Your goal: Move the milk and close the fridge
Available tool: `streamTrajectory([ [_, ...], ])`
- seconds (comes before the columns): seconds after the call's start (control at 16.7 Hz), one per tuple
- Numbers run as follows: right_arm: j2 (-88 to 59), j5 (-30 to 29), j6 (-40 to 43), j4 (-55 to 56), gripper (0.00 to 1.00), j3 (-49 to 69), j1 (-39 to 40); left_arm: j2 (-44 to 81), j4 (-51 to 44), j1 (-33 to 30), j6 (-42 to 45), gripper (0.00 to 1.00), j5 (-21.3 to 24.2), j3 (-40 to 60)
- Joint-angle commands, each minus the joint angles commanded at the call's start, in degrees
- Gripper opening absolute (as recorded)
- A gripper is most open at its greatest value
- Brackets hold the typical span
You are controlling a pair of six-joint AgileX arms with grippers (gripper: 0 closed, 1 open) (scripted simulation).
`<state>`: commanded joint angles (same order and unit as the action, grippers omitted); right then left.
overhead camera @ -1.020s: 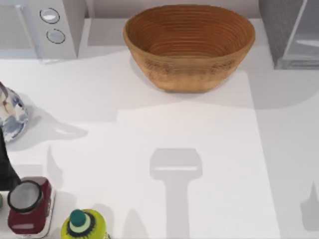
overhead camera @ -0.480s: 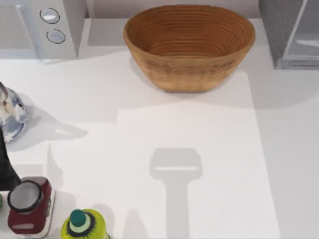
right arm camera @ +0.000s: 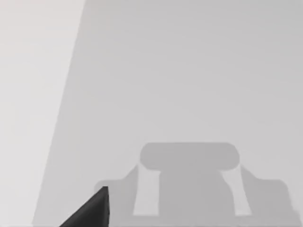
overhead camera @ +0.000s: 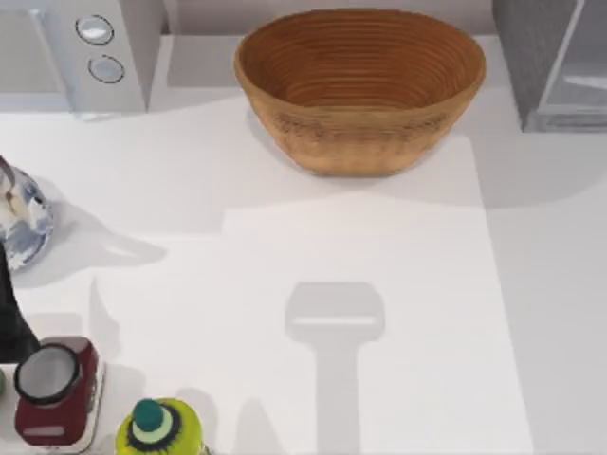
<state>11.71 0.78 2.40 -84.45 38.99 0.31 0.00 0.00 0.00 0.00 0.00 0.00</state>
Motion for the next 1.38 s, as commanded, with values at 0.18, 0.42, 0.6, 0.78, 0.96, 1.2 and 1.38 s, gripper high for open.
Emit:
streamTrajectory([
  [0.18,-7.16,4.34,7.22,-1.59,1.00,3.95,-7.06,0.00,0.00,0.00,0.00,1.00,0.00,0.00],
  [0.42,-24.95,13.23,25.21,-4.27,1.00,11.72,-24.09,0.00,0.00,0.00,0.00,1.00,0.00,0.00],
  [0.6,-43.10,21.29,43.52,-5.78,1.00,18.15,-40.35,0.00,0.00,0.00,0.00,1.00,0.00,0.00],
  [0.78,-63.03,29.70,63.36,-6.32,1.00,24.19,-57.32,0.00,0.00,0.00,0.00,1.00,0.00,0.00],
  [0.96,-82.19,37.75,82.23,-5.73,1.00,29.36,-73.55,0.00,0.00,0.00,0.00,1.00,0.00,0.00],
  [1.2,-102.51,46.70,102.15,-3.63,1.00,34.40,-91.37,0.00,0.00,0.00,0.00,1.00,0.00,0.00],
  [1.38,-111.94,51.23,111.33,-1.82,1.00,36.67,-100.08,0.00,0.00,0.00,0.00,1.00,0.00,0.00],
])
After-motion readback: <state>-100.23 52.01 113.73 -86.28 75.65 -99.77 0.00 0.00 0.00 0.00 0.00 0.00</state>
